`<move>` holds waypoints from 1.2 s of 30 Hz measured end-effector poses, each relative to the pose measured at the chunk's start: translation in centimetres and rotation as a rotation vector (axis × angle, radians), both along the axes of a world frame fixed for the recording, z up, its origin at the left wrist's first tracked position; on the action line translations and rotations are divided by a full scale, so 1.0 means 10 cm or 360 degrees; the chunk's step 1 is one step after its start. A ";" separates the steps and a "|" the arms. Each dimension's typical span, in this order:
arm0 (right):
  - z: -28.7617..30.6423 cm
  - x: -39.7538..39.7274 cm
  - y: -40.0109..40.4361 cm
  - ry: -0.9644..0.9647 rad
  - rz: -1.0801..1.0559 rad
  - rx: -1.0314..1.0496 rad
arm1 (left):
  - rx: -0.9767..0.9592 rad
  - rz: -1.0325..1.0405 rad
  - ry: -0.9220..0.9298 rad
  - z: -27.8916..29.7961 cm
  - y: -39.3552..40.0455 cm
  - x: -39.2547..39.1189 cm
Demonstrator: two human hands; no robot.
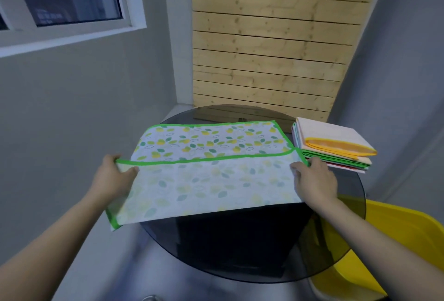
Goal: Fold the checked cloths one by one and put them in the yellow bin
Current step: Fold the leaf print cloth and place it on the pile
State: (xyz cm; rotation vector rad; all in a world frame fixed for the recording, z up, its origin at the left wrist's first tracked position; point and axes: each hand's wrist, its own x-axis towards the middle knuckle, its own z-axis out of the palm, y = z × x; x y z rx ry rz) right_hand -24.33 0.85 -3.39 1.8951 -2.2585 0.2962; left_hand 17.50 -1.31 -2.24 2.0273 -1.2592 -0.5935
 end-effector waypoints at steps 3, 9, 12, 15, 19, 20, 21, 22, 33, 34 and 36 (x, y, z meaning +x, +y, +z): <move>0.00 0.06 0.02 0.0168 0.0044 -0.0088 | 0.0013 -0.0030 -0.0010 0.02 0.09 -0.02; -0.01 0.37 0.02 0.0077 0.0241 -0.0043 | -0.0014 -0.0095 0.0128 0.06 0.24 0.00; 0.00 0.57 0.02 -0.0005 0.0351 -0.0018 | -0.0031 -0.0113 0.0209 0.08 0.35 -0.03; 0.00 0.83 -0.01 -0.0136 0.0449 0.0031 | -0.0057 -0.0141 0.0244 0.10 0.48 -0.07; -0.04 1.25 0.01 -0.0323 0.0658 0.0172 | -0.0111 -0.0209 0.0248 0.09 0.60 -0.08; -0.05 1.36 0.03 -0.0365 0.0723 0.0214 | -0.0129 -0.0225 0.0261 0.09 0.62 -0.07; -0.05 1.47 0.04 -0.0405 0.0791 0.0259 | -0.0147 -0.0233 0.0285 0.08 0.63 -0.06; -0.06 1.58 0.07 -0.0436 0.0870 0.0307 | -0.0162 -0.0235 0.0328 0.07 0.65 -0.05; -0.15 1.85 0.12 -0.0133 0.1198 0.0471 | 0.0099 0.0343 0.1143 -0.26 0.95 0.03; -0.16 1.85 0.12 -0.0124 0.1199 0.0470 | 0.0144 0.0365 0.1219 -0.29 0.98 0.03; -0.16 1.85 0.11 -0.0106 0.1193 0.0463 | 0.0199 0.0437 0.1409 -0.28 1.03 0.00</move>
